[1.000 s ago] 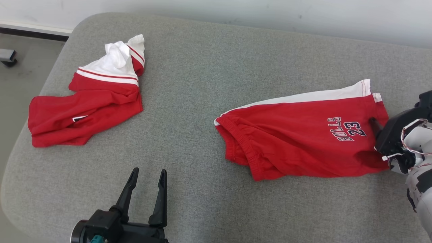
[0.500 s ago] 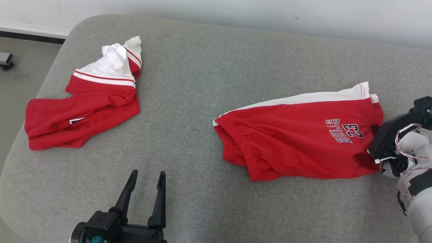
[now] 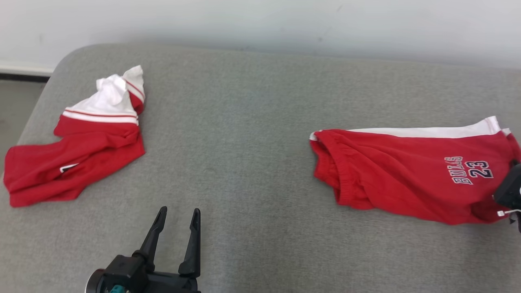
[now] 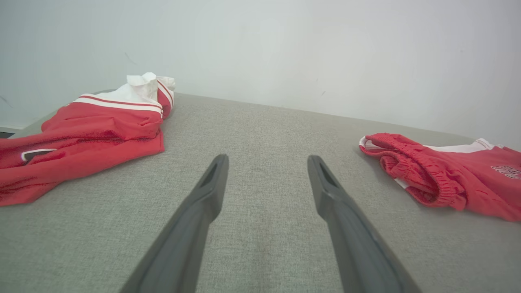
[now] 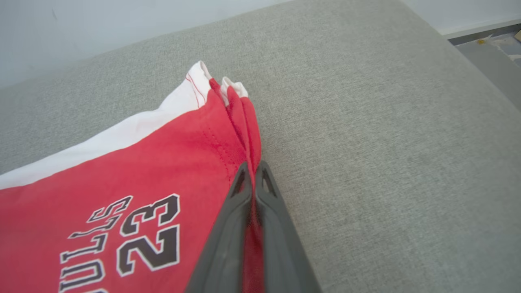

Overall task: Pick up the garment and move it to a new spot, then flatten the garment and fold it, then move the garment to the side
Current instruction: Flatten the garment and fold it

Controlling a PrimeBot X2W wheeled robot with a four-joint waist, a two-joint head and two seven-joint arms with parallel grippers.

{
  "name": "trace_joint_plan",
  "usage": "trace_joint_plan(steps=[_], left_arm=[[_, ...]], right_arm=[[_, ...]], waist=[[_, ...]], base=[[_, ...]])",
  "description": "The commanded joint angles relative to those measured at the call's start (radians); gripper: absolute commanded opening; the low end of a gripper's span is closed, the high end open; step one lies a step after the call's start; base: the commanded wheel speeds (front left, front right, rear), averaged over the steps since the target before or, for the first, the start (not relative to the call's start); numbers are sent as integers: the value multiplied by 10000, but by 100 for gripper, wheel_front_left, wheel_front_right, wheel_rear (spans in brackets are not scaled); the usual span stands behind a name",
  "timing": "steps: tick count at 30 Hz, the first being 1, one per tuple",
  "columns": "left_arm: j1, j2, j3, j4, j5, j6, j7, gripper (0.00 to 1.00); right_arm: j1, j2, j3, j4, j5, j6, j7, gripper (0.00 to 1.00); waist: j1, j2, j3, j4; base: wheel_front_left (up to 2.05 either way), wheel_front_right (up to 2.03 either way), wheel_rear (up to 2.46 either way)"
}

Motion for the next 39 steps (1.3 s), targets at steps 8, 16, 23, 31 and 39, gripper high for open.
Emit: trace_joint_plan(steps=[8,16,23,31,39], left_arm=[[164,13,-126,247,-173,41,-7,100],[219,15,-347,469,-236,100,-7,100],[355,14,-294,514,-179,47,-9,100],[356,14,-406,546,-206,29,-7,100],[94,14,-394,576,-193,159,-7,100]], right_arm=[[-446,346,131,4,-1077,-28,-186,0],[-815,2211,787,-87,-1383,-28,226,0],[-621,3405,1507,-147,-1108,-28,534,0],[-526,3725,2170,-200,-741,-28,714,0],[-219,3735,3689,-1301,1259,-28,1003,100]], waist=[[-1,-1,-651,-449],[-1,-1,-1074,-361],[-1,-1,-1306,20],[-1,-1,-1218,494],[-1,-1,-1064,706]], base=[[0,0,0],[0,0,0],[0,0,0],[0,0,0],[0,0,0]])
